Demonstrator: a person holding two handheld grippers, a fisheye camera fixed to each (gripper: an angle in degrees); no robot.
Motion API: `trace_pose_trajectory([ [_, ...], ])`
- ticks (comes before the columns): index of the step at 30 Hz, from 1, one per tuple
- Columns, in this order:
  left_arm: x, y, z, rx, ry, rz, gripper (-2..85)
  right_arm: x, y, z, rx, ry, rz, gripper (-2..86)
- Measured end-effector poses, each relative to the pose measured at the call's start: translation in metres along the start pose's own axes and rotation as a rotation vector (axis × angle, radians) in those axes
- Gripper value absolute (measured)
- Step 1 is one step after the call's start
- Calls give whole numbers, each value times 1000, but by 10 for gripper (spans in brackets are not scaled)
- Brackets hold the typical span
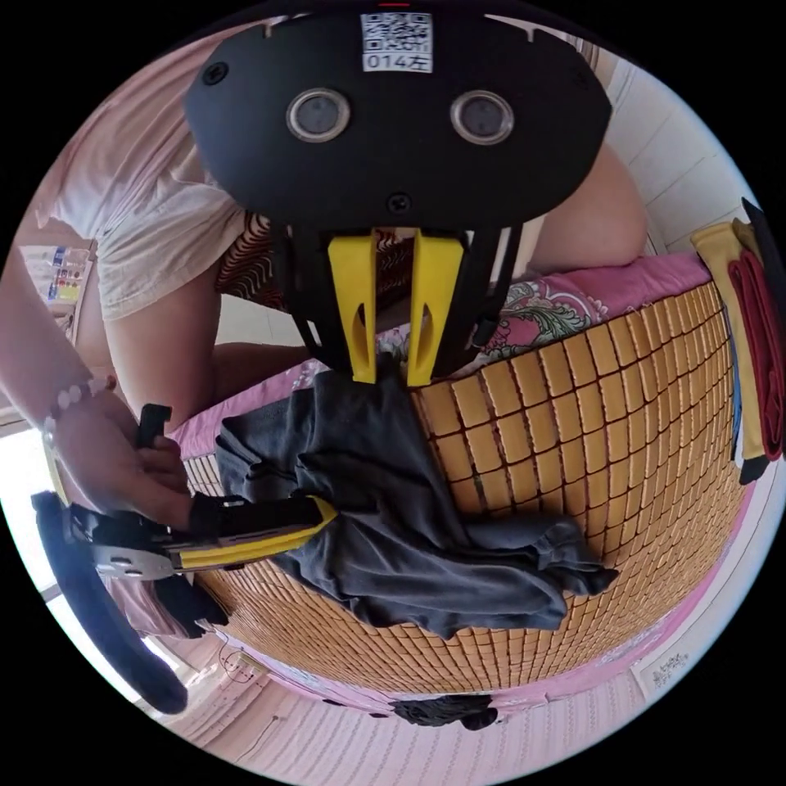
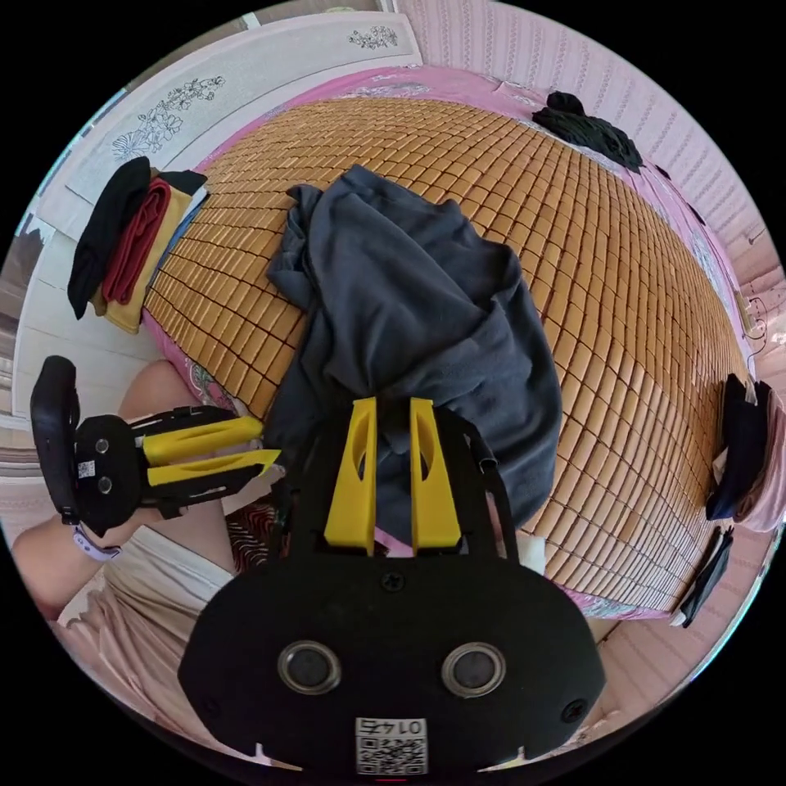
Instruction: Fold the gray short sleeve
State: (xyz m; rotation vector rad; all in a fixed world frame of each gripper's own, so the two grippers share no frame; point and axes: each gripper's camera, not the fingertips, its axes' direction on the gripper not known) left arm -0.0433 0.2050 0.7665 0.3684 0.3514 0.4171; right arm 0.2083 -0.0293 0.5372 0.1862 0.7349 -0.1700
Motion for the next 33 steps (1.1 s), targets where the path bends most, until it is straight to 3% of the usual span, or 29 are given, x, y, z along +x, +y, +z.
trace_pose_trajectory([
  [6,-23,18,-10,86,91,-28,45,100,59,-65,188,-216,218,3],
  [13,-35,38,-31,115,161,-37,-4,209,151,-78,231,-128,526,10],
  [23,-47,107,-109,272,212,-57,-10,202,101,-36,139,94,287,110],
  [26,-48,125,-117,265,191,-66,-10,205,84,-10,56,27,259,100],
  [33,-44,156,-136,301,191,-85,-10,242,113,-18,83,-182,279,2],
])
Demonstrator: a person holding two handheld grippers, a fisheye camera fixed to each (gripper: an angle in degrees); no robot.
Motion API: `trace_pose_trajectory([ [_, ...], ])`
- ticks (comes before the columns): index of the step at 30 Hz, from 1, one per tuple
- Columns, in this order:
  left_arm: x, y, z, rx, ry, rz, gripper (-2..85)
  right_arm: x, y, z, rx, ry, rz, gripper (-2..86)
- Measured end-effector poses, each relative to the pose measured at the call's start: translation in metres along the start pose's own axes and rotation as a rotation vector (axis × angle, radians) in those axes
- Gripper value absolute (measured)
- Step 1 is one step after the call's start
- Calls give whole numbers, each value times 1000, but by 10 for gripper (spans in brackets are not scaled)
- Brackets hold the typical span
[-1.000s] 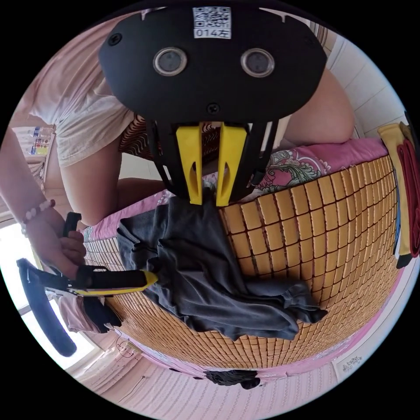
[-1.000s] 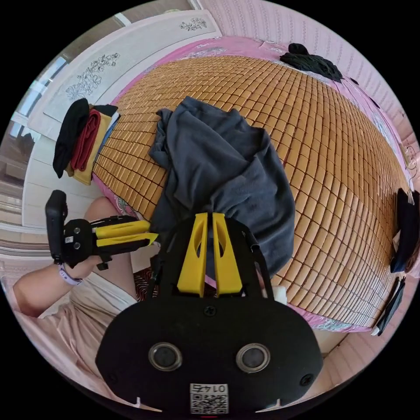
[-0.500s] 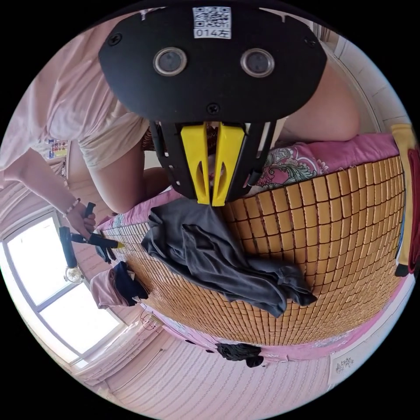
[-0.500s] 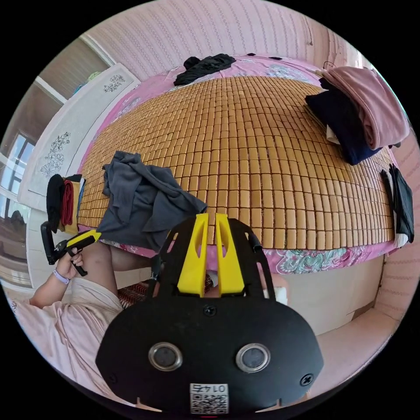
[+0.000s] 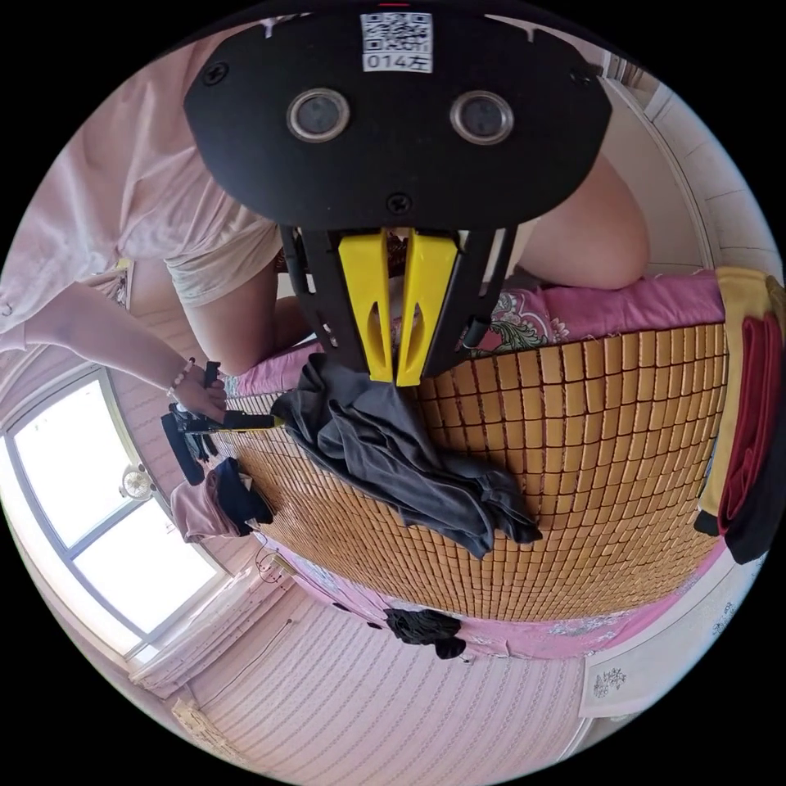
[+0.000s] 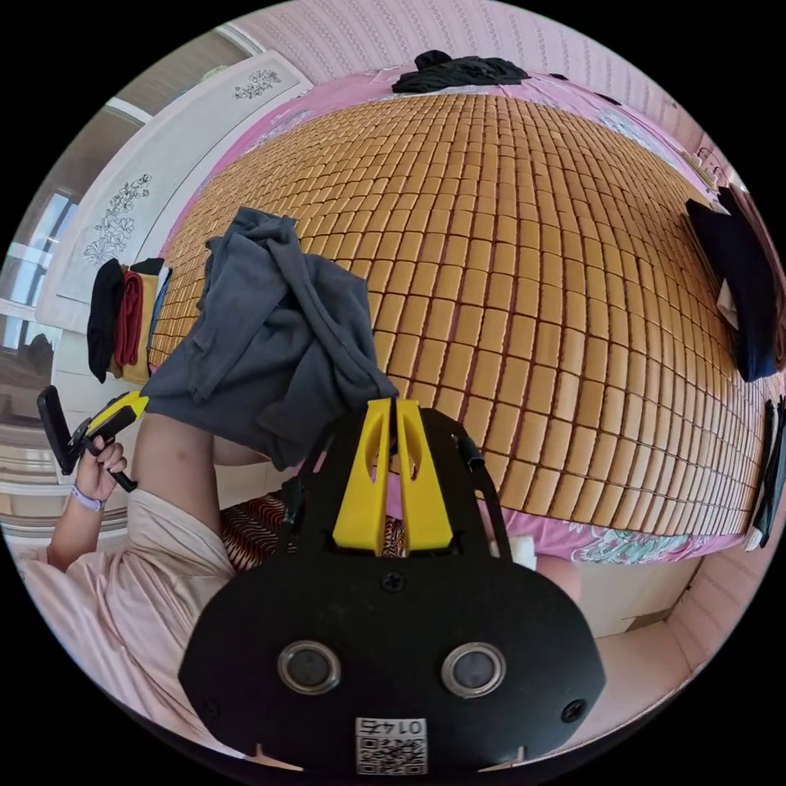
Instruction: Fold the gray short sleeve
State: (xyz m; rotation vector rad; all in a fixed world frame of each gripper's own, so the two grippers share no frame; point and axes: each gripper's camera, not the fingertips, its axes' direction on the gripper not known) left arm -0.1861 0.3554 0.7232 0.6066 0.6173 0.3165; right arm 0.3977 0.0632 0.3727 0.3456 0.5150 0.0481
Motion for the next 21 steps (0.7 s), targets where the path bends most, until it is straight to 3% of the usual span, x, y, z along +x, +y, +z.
trace_pose_trajectory([
  [6,2,15,-58,147,8,4,-10,96,37,-63,160,-596,220,1],
  [13,3,45,-141,356,30,-21,-10,132,68,-151,374,-806,103,1],
  [21,22,75,-272,645,8,47,-10,118,97,-276,652,-893,-102,0],
])
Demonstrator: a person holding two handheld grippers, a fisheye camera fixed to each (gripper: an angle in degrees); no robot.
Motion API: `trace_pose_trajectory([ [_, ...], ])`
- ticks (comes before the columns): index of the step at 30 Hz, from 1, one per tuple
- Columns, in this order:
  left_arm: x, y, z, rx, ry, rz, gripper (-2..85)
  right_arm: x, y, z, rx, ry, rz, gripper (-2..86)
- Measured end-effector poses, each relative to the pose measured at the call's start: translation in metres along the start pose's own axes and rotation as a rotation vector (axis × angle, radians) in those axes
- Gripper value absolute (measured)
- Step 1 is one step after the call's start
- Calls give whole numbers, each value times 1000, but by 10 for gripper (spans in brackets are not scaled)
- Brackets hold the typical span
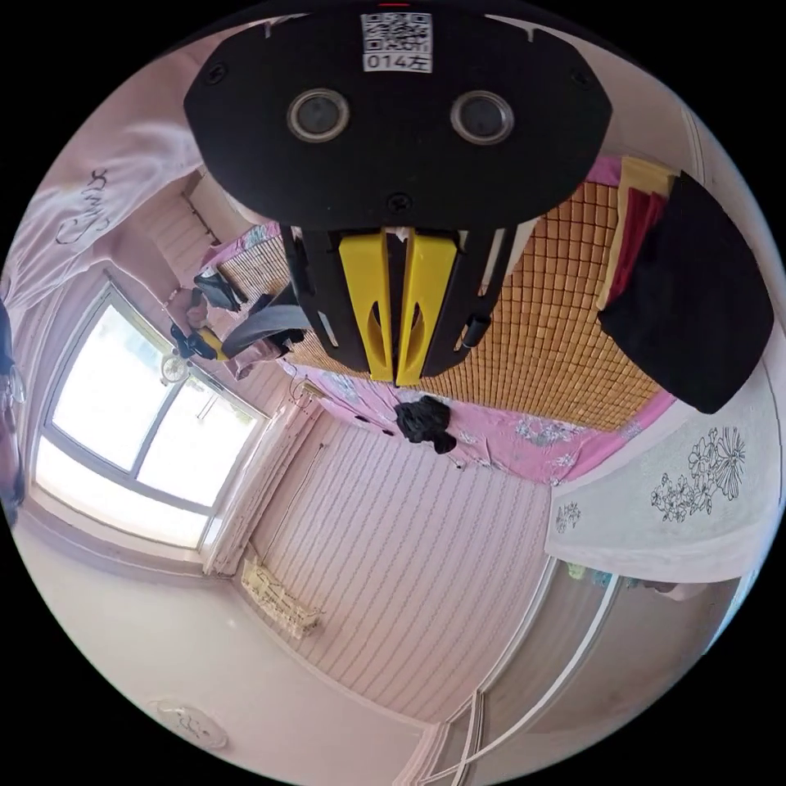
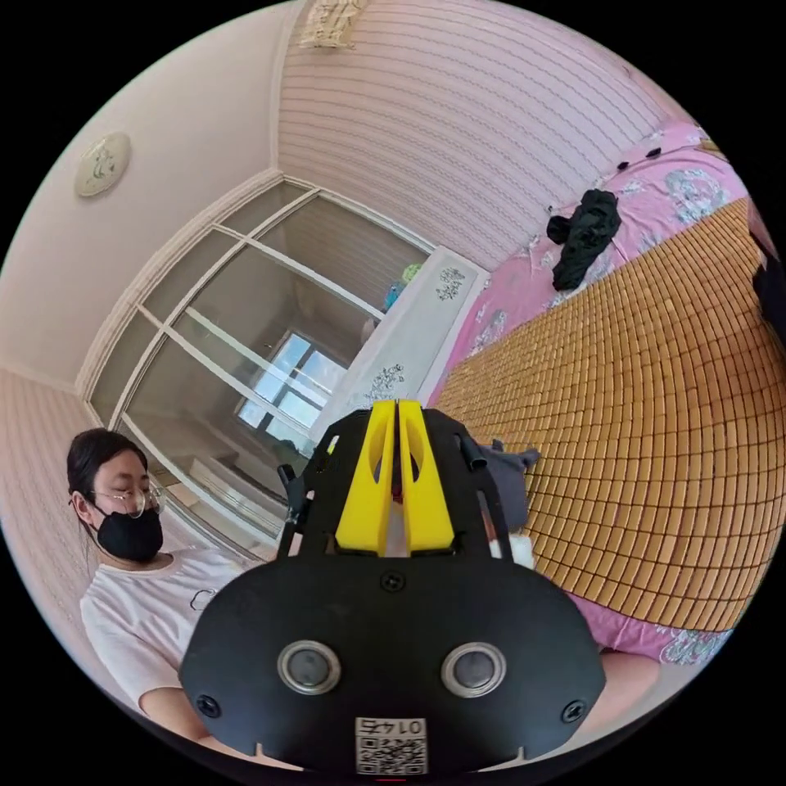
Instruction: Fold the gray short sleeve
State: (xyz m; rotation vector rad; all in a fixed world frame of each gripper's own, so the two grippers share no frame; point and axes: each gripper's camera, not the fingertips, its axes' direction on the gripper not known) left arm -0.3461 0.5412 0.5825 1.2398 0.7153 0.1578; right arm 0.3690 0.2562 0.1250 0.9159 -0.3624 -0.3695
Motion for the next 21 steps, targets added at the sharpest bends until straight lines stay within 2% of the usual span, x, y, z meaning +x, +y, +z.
trace_pose_trajectory([
  [4,33,-25,-75,207,39,117,-10,-66,-11,-45,156,-192,-138,0],
  [7,56,-29,-127,349,66,161,-10,-114,-6,-75,213,-263,-256,-1],
  [10,71,-25,-170,445,226,164,-10,-157,3,-99,217,-282,-348,-1],
  [16,90,-26,-225,565,262,192,-10,-226,8,-125,205,-201,-521,-1],
  [18,88,-34,-223,574,232,185,-10,-226,2,-121,188,-119,-527,-1],
  [21,75,-54,-185,487,163,127,-10,-191,-16,-95,119,27,-434,-1],
])
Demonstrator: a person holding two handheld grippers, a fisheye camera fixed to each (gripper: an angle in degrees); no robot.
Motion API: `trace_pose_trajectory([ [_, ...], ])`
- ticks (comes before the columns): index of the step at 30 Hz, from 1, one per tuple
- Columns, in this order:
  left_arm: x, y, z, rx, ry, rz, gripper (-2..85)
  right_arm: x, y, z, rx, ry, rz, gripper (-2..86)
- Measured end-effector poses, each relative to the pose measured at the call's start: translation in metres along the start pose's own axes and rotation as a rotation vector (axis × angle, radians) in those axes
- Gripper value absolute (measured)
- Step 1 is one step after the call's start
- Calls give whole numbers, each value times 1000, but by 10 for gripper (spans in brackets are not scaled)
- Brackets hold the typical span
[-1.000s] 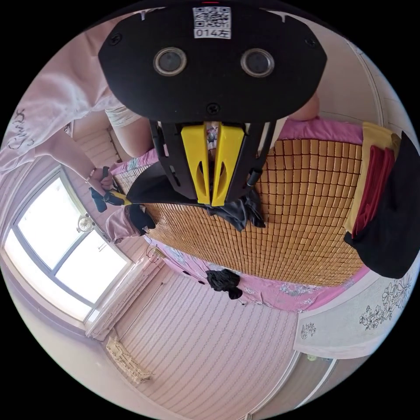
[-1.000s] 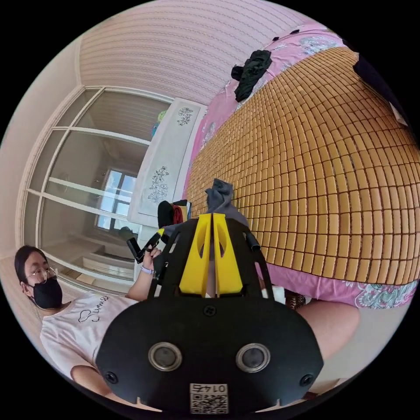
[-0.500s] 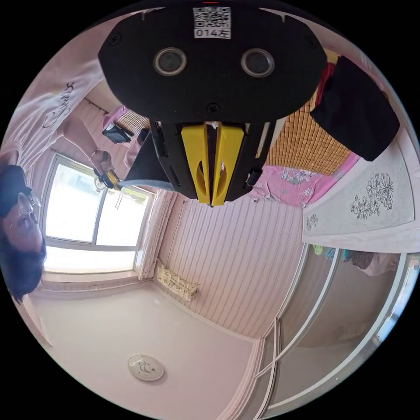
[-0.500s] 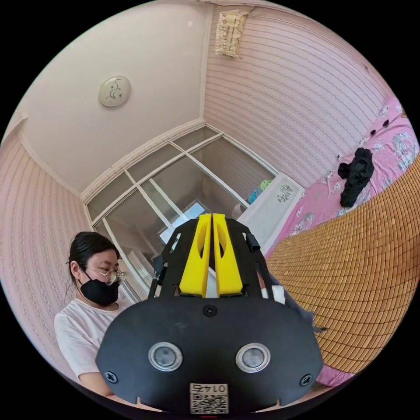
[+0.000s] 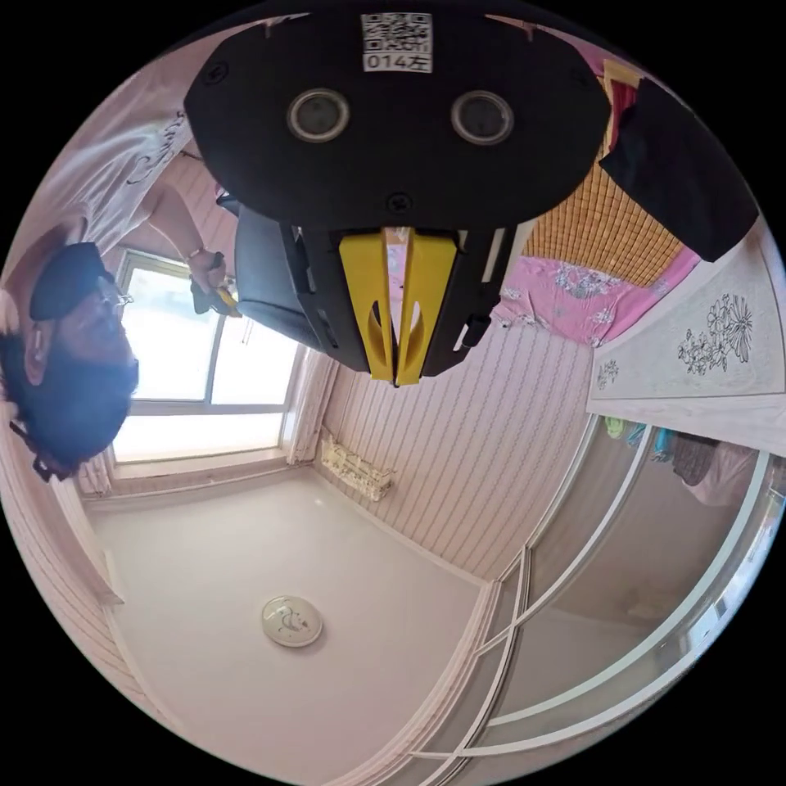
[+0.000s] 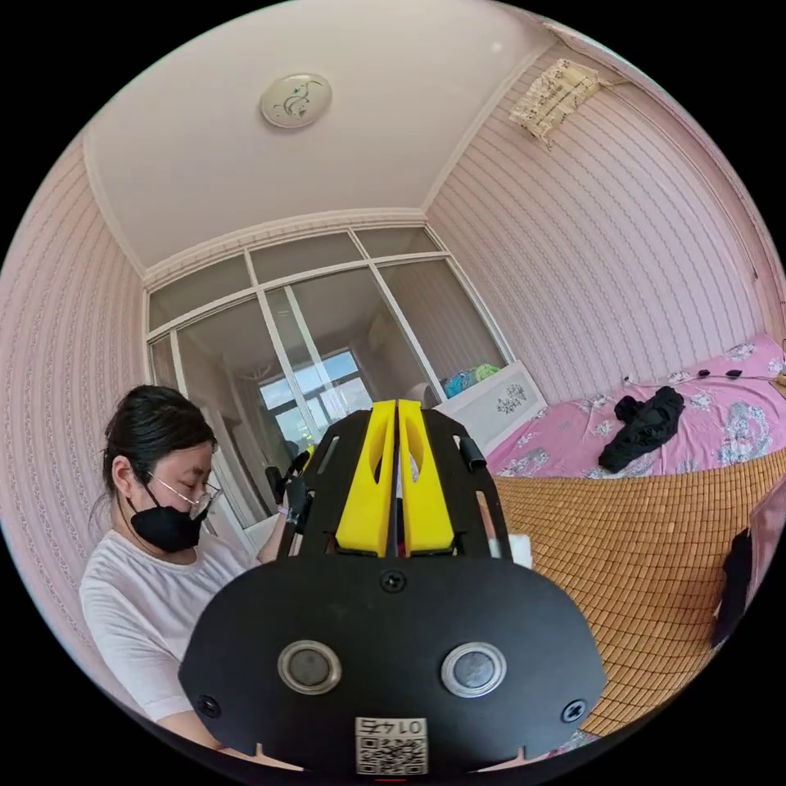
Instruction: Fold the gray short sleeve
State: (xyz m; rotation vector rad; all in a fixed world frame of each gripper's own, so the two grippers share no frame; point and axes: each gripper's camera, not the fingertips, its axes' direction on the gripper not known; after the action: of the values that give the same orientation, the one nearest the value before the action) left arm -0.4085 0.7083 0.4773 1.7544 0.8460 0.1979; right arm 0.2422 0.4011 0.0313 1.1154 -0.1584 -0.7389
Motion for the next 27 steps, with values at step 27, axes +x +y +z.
trace_pose_trajectory([
  [27,-120,182,280,-747,-300,-85,-10,207,184,109,-263,473,362,0],
])
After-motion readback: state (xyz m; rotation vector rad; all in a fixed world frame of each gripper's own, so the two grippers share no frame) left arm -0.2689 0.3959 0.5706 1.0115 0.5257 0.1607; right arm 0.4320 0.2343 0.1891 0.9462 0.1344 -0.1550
